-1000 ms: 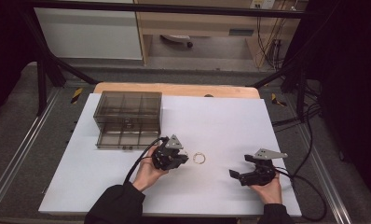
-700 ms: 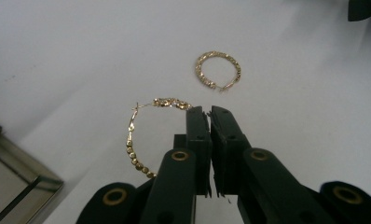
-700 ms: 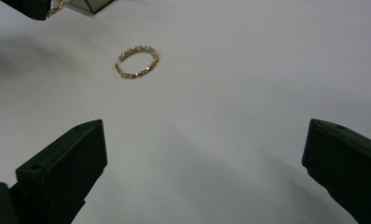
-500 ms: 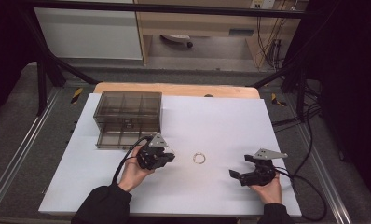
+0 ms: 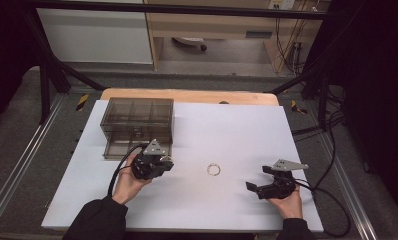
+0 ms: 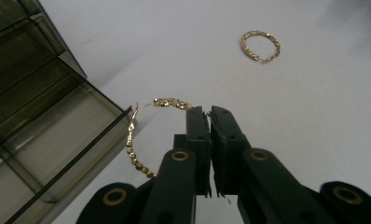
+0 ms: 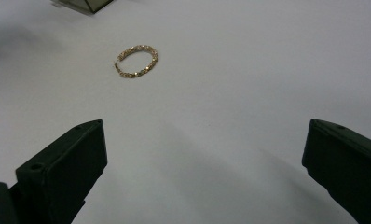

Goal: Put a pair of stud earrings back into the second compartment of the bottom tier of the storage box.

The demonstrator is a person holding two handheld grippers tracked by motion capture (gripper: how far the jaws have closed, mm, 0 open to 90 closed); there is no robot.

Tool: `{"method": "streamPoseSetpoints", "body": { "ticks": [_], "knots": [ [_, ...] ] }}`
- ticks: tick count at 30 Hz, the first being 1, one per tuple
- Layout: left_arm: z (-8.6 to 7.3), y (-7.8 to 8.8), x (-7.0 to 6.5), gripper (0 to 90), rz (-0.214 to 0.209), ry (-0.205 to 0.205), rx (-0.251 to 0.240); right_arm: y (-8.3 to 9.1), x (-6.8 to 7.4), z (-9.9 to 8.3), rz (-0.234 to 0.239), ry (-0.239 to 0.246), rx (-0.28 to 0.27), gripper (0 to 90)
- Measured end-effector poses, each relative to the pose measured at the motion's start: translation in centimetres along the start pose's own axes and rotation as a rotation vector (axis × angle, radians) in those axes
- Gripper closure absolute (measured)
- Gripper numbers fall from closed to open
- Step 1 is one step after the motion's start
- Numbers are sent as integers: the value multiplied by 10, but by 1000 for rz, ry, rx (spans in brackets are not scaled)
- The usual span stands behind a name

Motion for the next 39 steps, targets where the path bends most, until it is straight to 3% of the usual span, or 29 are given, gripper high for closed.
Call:
{"method": "streamPoseSetpoints", "body": {
  "ticks": [17, 28, 39],
  "knots": [
    [-4, 27, 42, 862, 91, 53, -5, 0, 0, 0, -1, 0, 0, 8],
    [-13, 18, 73, 862, 145, 133, 24, 0, 0, 0, -2, 1, 0, 8],
    [-21, 7, 91, 862, 177, 172, 56, 0, 0, 0, -2, 1, 1, 7]
  ]
}}
Point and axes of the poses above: each handheld gripper's, and its own axes: y roughly backward along the jaws, z roughly out of its top, x roughly to its left, the point moved 1 cm from there along -y, roughly forward along the jaws, and after that the axes turned 2 degrees about z, right-handed, at the moved point
